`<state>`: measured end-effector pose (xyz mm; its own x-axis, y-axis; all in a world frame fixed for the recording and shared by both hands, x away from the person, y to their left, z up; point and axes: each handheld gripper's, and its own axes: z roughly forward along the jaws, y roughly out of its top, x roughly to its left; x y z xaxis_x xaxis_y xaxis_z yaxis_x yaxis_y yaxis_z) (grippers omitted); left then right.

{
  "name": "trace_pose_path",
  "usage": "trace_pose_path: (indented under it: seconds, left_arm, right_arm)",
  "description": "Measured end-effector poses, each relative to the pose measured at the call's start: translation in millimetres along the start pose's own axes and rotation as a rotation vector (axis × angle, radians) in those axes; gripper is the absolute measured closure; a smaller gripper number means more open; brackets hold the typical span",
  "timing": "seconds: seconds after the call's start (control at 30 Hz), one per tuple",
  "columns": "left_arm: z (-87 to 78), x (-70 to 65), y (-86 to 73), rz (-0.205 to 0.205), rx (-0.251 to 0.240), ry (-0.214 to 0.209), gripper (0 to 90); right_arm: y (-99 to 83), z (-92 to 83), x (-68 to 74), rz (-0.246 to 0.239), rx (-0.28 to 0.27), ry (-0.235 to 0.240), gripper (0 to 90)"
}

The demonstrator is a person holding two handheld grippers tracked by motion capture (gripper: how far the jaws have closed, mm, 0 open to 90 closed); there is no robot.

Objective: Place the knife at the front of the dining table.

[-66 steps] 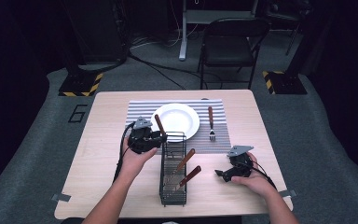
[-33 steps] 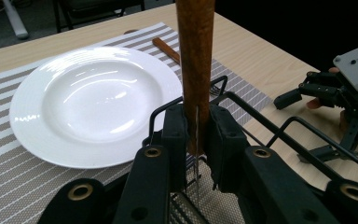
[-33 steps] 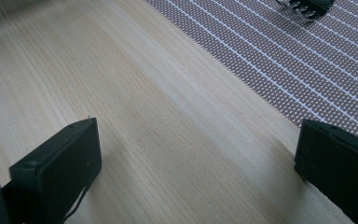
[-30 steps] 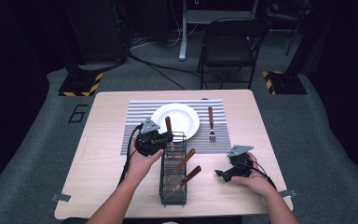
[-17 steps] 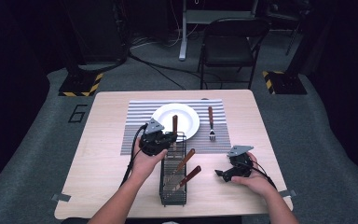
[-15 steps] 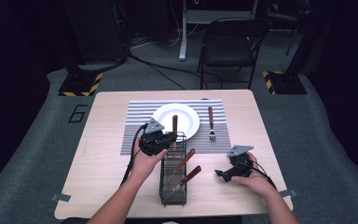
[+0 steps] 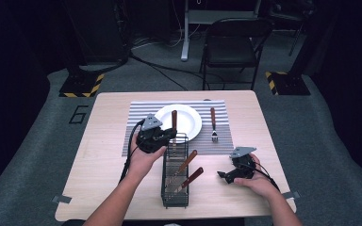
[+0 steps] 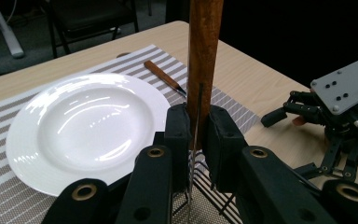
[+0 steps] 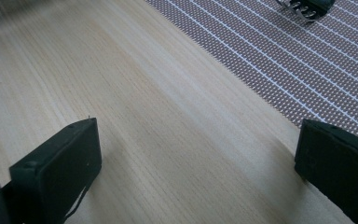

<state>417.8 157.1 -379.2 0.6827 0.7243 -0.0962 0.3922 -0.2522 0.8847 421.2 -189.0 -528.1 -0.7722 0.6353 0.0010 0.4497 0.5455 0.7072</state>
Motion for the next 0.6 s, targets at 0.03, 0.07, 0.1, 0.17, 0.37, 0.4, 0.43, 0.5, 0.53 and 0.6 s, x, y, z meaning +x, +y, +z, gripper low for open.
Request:
trace_pose_path:
  seconds: [0.03, 0.07, 0.1, 0.17, 0.37, 0.4, 0.43, 0.5, 0.53, 0.6]
  left_arm:
    - [-4.2, 0.5, 5.2, 0.003, -0.006, 0.004, 79.6]
    - [-6.2, 0.8, 7.6, 0.003, -0.01, 0.005, 79.6]
    - [-6.2, 0.8, 7.6, 0.003, -0.01, 0.005, 79.6]
    - [-10.9, 1.5, 13.6, 0.001, -0.027, 0.004, 79.6]
    - [-19.5, 2.9, 24.1, 0.009, -0.045, 0.014, 79.7]
    - [-20.9, 3.2, 25.6, 0.011, -0.052, 0.014, 79.6]
    - [-22.1, 3.3, 27.2, 0.007, -0.056, 0.013, 79.6]
    - [-23.5, 3.2, 28.9, 0.003, -0.059, 0.013, 79.6]
    - [-26.6, 4.0, 32.4, 0.012, -0.064, 0.016, 79.6]
    - [-29.5, 4.4, 35.8, 0.012, -0.077, 0.015, 79.6]
  right_arm:
    - [0.0, 0.0, 0.0, 0.0, 0.0, 0.0, 0.0]
    - [0.0, 0.0, 0.0, 0.0, 0.0, 0.0, 0.0]
    - [0.0, 0.0, 0.0, 0.0, 0.0, 0.0, 0.0]
    - [0.0, 0.0, 0.0, 0.0, 0.0, 0.0, 0.0]
    - [0.0, 0.0, 0.0, 0.0, 0.0, 0.0, 0.0]
    - [0.0, 0.0, 0.0, 0.0, 0.0, 0.0, 0.0]
    - [0.0, 0.0, 0.0, 0.0, 0.0, 0.0, 0.0]
    - [0.0, 0.0, 0.0, 0.0, 0.0, 0.0, 0.0]
    - [0.0, 0.0, 0.0, 0.0, 0.0, 0.0, 0.0]
    - [0.0, 0.0, 0.0, 0.0, 0.0, 0.0, 0.0]
